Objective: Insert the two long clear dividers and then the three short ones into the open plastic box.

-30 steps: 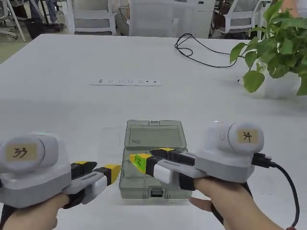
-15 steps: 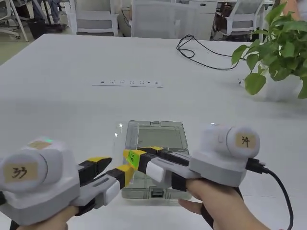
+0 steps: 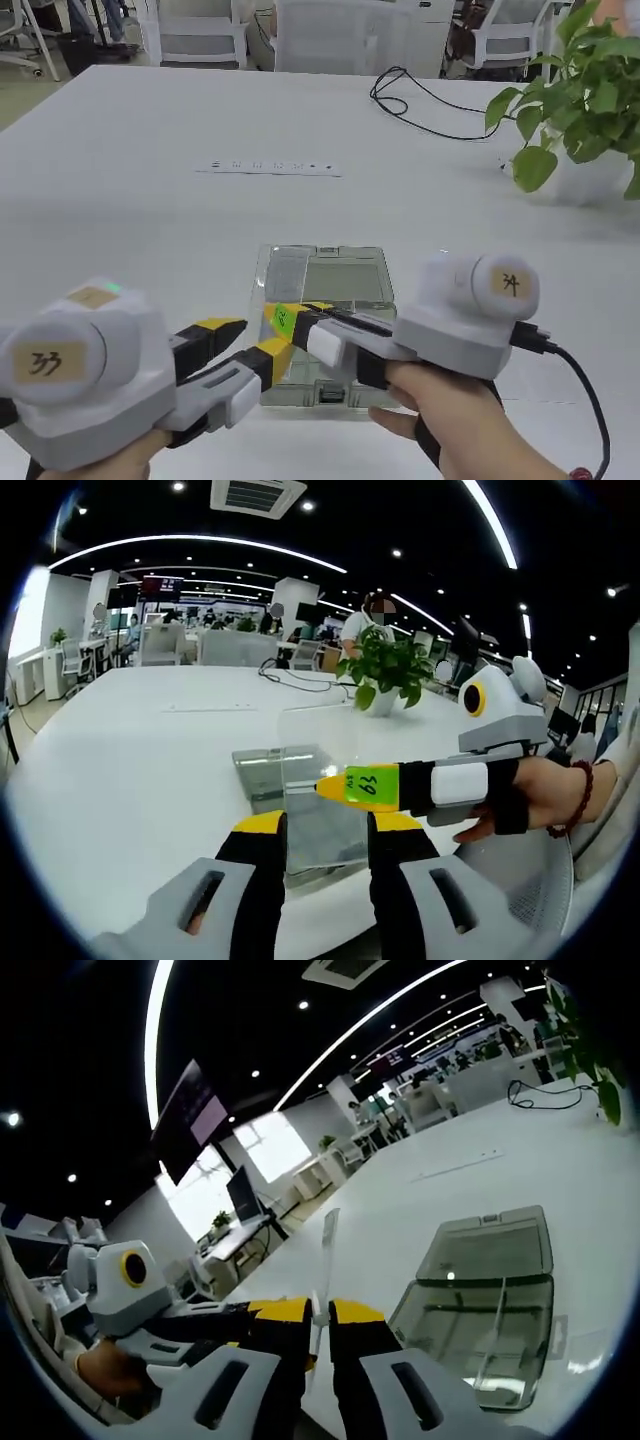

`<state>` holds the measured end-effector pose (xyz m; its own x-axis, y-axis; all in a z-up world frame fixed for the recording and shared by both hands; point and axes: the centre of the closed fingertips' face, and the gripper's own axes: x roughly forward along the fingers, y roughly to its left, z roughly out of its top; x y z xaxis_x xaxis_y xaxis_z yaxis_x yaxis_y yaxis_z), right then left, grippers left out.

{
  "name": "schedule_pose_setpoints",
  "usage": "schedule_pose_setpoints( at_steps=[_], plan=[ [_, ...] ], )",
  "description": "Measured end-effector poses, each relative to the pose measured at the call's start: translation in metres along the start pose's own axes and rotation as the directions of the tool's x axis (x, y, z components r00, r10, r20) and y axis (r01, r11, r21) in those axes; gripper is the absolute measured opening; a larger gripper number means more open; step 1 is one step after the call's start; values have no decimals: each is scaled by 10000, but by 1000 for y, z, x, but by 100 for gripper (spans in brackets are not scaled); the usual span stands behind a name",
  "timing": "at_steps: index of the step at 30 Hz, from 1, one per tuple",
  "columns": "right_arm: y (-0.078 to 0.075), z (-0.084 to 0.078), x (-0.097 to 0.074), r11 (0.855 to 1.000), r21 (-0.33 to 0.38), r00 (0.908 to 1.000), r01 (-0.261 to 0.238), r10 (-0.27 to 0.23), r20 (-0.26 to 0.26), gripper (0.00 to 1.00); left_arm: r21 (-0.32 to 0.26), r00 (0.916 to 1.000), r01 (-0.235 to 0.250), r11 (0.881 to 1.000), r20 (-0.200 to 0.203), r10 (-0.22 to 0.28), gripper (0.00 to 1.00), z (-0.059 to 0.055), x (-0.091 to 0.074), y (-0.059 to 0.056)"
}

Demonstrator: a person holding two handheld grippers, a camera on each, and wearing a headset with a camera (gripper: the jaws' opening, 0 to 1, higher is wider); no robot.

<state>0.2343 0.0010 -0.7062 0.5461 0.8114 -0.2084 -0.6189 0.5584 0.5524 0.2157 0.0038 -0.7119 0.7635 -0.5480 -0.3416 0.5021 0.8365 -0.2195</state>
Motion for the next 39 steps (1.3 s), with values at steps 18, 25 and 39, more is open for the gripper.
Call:
schedule_pose_setpoints(
  at_steps=[18,25,39],
  plan=[
    [2,3,3,9979,628,9999,-149,151,-16,6,-121,9998,97,9999,-156,-99,31,3,2,3],
    [-11,10,1,9928,1121,9991,416,-408,-94,6,792,9989,316,9964,-374,-287,38,1,2,-2],
    [-48,-3,-10,9420,2513,9652,2224,-1764,-1931,6,2016,9965,736,9767,-530,-641,60,-3,-1,1]
  ],
)
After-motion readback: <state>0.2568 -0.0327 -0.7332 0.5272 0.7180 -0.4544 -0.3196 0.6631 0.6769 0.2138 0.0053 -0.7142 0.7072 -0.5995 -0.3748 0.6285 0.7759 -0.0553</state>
